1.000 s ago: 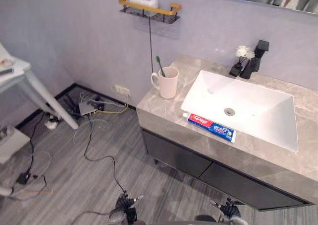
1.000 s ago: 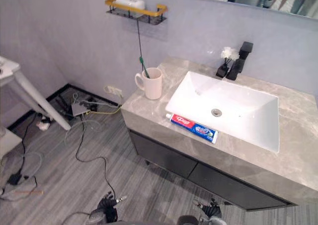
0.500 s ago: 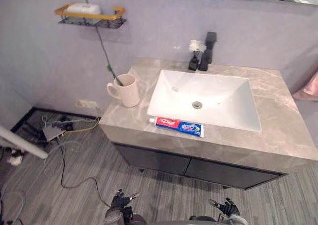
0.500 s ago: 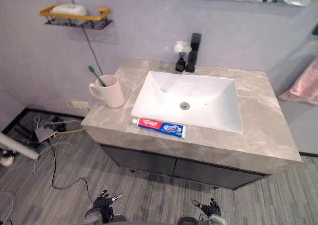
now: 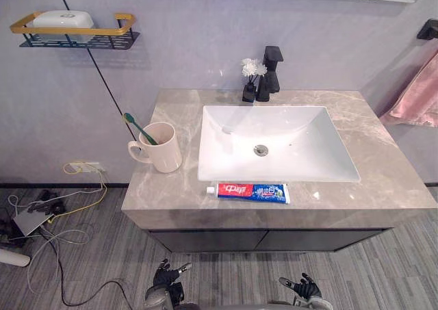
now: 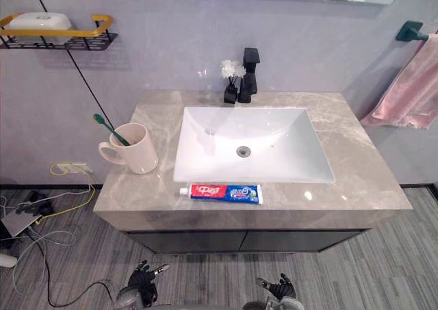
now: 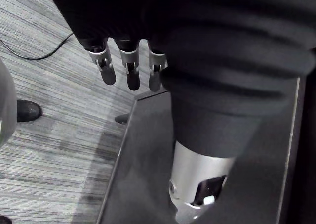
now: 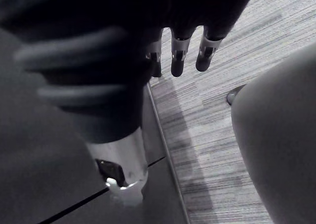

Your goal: Organize washtable

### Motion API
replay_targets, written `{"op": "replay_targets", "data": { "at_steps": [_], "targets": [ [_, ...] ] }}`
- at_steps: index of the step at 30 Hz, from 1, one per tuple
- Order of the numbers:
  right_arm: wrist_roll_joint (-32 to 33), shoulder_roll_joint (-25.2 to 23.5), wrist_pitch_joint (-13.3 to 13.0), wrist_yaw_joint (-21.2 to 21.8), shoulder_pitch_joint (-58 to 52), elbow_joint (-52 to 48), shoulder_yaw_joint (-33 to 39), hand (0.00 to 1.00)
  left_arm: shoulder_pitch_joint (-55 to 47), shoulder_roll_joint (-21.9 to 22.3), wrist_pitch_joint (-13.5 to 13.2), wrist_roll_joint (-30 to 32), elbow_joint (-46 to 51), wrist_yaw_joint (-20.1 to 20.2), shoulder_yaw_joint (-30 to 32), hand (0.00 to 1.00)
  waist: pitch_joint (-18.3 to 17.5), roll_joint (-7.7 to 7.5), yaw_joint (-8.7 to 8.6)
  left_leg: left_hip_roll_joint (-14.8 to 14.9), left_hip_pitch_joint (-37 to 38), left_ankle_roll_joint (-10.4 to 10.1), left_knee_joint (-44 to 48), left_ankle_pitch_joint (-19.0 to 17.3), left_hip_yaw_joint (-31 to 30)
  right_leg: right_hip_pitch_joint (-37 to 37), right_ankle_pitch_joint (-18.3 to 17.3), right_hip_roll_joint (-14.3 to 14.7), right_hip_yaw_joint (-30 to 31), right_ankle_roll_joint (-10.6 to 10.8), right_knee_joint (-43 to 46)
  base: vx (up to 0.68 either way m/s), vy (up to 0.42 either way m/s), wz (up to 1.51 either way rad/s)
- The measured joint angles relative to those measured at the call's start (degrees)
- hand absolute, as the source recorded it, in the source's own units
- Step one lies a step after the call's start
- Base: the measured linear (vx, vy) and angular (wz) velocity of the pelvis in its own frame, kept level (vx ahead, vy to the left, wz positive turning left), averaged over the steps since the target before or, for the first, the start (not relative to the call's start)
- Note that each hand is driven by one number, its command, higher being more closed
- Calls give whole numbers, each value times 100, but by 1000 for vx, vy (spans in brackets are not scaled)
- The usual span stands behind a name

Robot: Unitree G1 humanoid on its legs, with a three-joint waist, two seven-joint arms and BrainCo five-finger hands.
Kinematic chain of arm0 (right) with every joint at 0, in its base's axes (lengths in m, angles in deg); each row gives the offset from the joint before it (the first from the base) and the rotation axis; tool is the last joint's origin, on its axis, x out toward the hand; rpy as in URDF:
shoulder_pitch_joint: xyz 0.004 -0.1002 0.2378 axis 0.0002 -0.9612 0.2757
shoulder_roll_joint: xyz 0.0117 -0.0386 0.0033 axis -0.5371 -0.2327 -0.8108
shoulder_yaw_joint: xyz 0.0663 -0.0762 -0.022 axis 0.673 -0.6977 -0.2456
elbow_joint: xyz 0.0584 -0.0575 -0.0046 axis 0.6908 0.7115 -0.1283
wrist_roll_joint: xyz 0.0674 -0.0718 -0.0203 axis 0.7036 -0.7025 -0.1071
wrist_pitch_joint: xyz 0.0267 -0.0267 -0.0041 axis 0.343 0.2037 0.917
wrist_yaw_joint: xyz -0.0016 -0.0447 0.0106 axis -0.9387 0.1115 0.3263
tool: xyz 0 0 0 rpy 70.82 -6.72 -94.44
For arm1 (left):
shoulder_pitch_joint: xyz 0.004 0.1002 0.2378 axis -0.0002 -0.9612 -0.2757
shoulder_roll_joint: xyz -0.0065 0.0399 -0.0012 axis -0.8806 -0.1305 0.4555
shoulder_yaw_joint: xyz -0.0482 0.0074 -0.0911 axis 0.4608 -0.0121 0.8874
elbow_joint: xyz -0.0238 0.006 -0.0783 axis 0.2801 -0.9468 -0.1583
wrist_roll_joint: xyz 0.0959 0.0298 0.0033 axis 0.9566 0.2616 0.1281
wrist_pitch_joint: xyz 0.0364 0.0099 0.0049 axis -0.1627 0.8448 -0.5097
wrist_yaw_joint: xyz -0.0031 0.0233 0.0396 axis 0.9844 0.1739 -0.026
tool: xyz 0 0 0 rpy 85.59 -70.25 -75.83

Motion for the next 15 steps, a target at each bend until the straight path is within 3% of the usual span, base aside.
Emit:
{"op": "replay_targets", "data": {
  "at_steps": [5, 10, 15],
  "targets": [
    [2, 56, 1, -3, -34, 56, 36, 0, -49, 42, 3, -1, -71, -1, -2, 0, -107, 78, 4, 42, 207, -32, -89, 38, -6, 208, 1, 48, -8, 1, -135, 94, -21, -7],
    [10, 35, 1, -4, -72, 86, 118, 0, -37, 18, 3, -1, -108, -2, -2, 0, -175, -18, 5, 32, 222, -41, -107, 47, -15, 242, 13, 35, -13, -5, -212, 15, -4, -3],
    [10, 34, 0, -3, -76, 225, 155, 0, -43, -34, 5, -1, -139, -2, -3, 0, -305, -111, 9, 14, 220, -33, -183, 70, -40, 322, 267, 32, -93, -19, -481, -25, 5, 0]
  ]
}}
